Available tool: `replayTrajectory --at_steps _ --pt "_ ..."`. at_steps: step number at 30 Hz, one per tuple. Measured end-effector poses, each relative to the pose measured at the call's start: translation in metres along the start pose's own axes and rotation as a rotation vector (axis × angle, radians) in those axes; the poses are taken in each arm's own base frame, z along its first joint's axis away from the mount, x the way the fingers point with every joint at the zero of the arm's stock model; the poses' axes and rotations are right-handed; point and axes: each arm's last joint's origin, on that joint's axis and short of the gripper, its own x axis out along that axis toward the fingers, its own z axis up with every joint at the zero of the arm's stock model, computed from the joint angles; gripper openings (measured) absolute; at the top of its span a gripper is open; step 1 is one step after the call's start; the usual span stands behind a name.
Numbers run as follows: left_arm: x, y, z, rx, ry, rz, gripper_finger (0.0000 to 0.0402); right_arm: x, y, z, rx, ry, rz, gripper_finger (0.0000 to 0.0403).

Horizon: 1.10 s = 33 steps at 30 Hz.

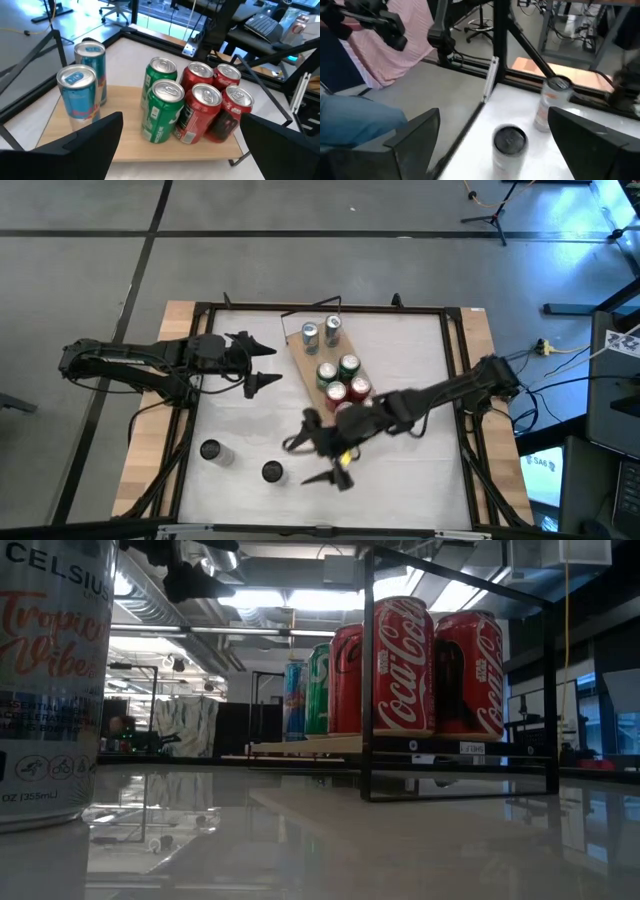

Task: Place canned beverage on shelf
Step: Put the right white-yellow soda can on the shelf

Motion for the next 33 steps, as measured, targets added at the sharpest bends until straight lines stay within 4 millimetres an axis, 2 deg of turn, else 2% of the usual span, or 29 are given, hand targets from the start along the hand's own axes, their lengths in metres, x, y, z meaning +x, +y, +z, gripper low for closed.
replayTrajectory --at_steps 3,7,15,25,33 --pt "0.0 0.0 0.0 -0.033 0.002 0.0 0.0392 0.02 0.009 0.0 -0.012 0.009 -0.026 0.0365" --pt "0.0 0.0 -0.001 -0.04 0.009 0.003 0.0392 0.042 0.011 0.001 -0.017 0.008 -0.036 0.0365" --pt "0.0 0.0 -0.002 -0.044 0.017 0.005 0.0392 0.077 0.0 -0.019 -0.008 0.056 -0.061 0.0365" --pt "0.0 0.0 -0.002 -0.043 0.019 0.006 0.0392 0.105 -0.016 -0.052 -0.021 0.143 -0.119 0.0365" --pt "0.0 0.001 -0.002 -0.042 0.023 0.007 0.0392 0.113 -0.024 -0.065 -0.031 0.175 -0.127 0.0365"
